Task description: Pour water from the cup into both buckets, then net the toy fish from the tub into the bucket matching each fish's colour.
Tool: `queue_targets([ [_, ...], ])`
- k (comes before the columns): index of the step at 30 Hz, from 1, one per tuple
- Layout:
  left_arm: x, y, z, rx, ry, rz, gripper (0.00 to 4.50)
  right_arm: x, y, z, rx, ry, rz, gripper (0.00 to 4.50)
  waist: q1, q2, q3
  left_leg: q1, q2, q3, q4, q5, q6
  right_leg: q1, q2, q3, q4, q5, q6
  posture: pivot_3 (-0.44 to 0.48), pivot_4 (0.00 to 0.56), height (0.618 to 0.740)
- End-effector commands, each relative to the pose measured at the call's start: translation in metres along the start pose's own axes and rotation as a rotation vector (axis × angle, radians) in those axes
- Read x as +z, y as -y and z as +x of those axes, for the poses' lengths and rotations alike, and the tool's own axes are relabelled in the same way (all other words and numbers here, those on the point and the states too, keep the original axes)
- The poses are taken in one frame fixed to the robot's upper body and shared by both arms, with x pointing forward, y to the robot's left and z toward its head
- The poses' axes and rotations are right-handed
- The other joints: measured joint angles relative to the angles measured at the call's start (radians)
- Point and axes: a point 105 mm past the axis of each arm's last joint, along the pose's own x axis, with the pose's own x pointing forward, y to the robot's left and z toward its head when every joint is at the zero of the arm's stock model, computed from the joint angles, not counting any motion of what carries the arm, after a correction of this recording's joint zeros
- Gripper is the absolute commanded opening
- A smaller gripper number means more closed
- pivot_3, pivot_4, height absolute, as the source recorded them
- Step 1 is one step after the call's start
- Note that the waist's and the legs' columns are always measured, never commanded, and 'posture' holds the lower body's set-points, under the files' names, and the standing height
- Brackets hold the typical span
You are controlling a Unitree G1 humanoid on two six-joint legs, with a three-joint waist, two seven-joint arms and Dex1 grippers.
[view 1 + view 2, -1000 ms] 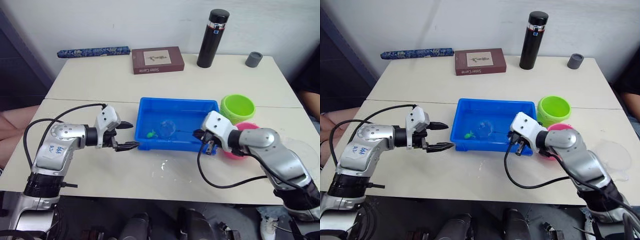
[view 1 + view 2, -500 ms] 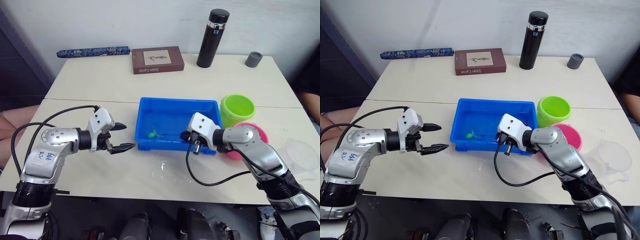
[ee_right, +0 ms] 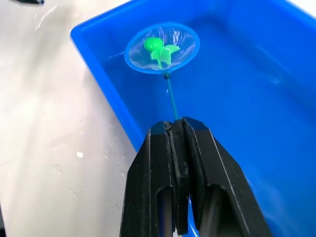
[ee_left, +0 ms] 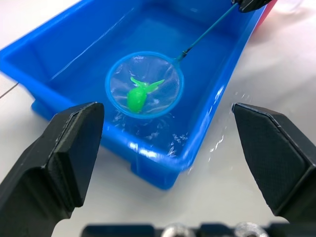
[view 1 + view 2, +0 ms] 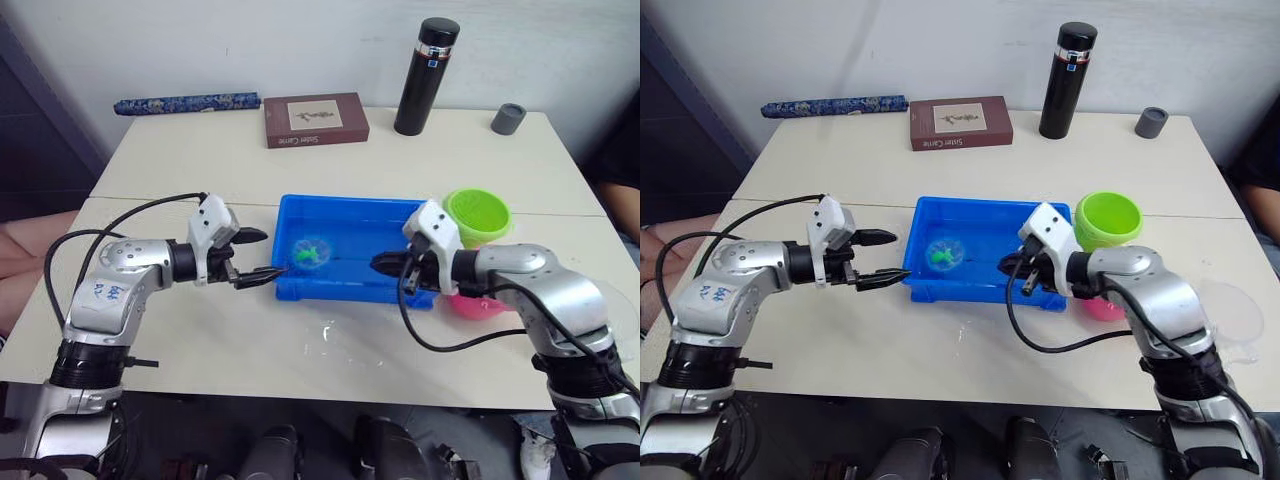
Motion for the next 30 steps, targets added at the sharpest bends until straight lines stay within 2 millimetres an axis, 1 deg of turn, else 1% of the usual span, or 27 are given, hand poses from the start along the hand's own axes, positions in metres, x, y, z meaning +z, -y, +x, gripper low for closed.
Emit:
queue_targets([
  [1,0.014,-0.002,0.009,-0.037,0.047,0.041,4.48,0.009,0.007,-0.021,-0.092,0.029,-0.011,0.0,-0.001,0.0,0.0,0.0,0.0,0.0,0.0,0.0,0.0,0.0,0.0,0.0,0.0,0.0,0.0,0.0,0.15,0.74],
  [3,0.022,-0.005,0.021,-0.073,0.083,0.047,4.48,0.001,0.01,-0.034,-0.154,0.004,-0.005,0.0,0.003,0.0,0.0,0.0,0.0,0.0,0.0,0.0,0.0,0.0,0.0,0.0,0.0,0.0,0.0,0.0,0.15,0.74],
  [5,0.028,-0.005,0.031,-0.104,0.108,0.052,4.48,-0.004,0.01,-0.042,-0.19,-0.005,0.006,0.0,0.002,0.0,0.0,-0.001,0.0,0.0,0.0,0.0,0.0,0.0,0.0,0.0,-0.001,0.0,0.0,0.0,0.15,0.74],
  [8,0.038,-0.002,0.048,-0.157,0.138,0.066,4.48,-0.008,0.014,-0.054,-0.265,0.009,0.028,0.0,0.001,0.0,0.0,-0.001,-0.001,0.001,0.0,0.0,0.0,0.0,0.0,0.0,0.0,0.0,0.0,0.0,0.15,0.74],
  [13,0.048,0.005,0.072,-0.239,0.166,0.088,4.48,-0.004,0.02,-0.08,-0.395,0.063,0.061,0.0,0.001,-0.001,0.0,0.0,0.0,0.002,-0.001,0.0,0.0,-0.001,0.001,0.0,0.001,0.0,0.0,0.0,0.15,0.74],
  [17,0.056,0.013,0.091,-0.288,0.192,0.096,4.48,0.0,0.035,-0.115,-0.566,0.083,0.042,0.0,0.002,-0.001,0.0,0.0,0.0,0.003,0.0,0.0,0.0,-0.001,0.001,0.001,0.0,0.0,0.0,0.0,0.15,0.74],
  [19,0.058,0.014,0.096,-0.296,0.198,0.081,4.48,0.0,0.04,-0.126,-0.623,0.075,0.025,0.0,0.003,-0.001,0.0,0.0,-0.001,0.003,0.0,0.0,0.0,-0.001,0.001,0.001,0.0,0.0,0.001,0.0,0.15,0.74],
  [22,0.065,0.019,0.102,-0.317,0.228,0.079,4.48,0.001,0.052,-0.146,-0.72,0.028,-0.042,0.0,0.002,-0.001,0.0,0.0,-0.001,0.003,0.0,0.0,0.001,-0.001,0.001,0.001,0.0,0.0,0.001,0.0,0.15,0.74],
  [25,0.071,0.022,0.105,-0.329,0.254,0.079,4.48,0.001,0.061,-0.154,-0.786,-0.013,-0.123,0.0,0.002,-0.001,0.0,0.0,0.0,0.003,-0.001,0.0,0.001,-0.001,0.001,0.001,0.0,0.0,0.001,0.0,0.15,0.74],
  [26,0.071,0.022,0.105,-0.331,0.26,0.083,4.48,0.001,0.065,-0.156,-0.815,-0.044,-0.178,0.0,0.001,-0.001,0.0,0.0,0.0,0.003,-0.001,0.0,0.001,-0.001,0.001,0.001,0.0,0.0,0.001,0.0,0.15,0.74],
  [28,0.072,0.023,0.105,-0.323,0.265,0.092,4.48,0.0,0.075,-0.163,-0.893,-0.144,-0.339,0.0,0.0,0.0,0.0,0.0,0.0,0.003,-0.001,0.0,0.001,-0.001,0.001,0.002,0.001,0.0,0.001,0.0,0.15,0.74],
  [30,0.07,0.022,0.104,-0.317,0.264,0.095,4.48,0.0,0.079,-0.163,-0.901,-0.2,-0.45,0.0,0.001,0.0,0.0,0.0,0.0,0.004,-0.001,0.0,0.0,-0.001,0.001,0.002,0.0,0.0,0.001,0.0,0.15,0.74],
])
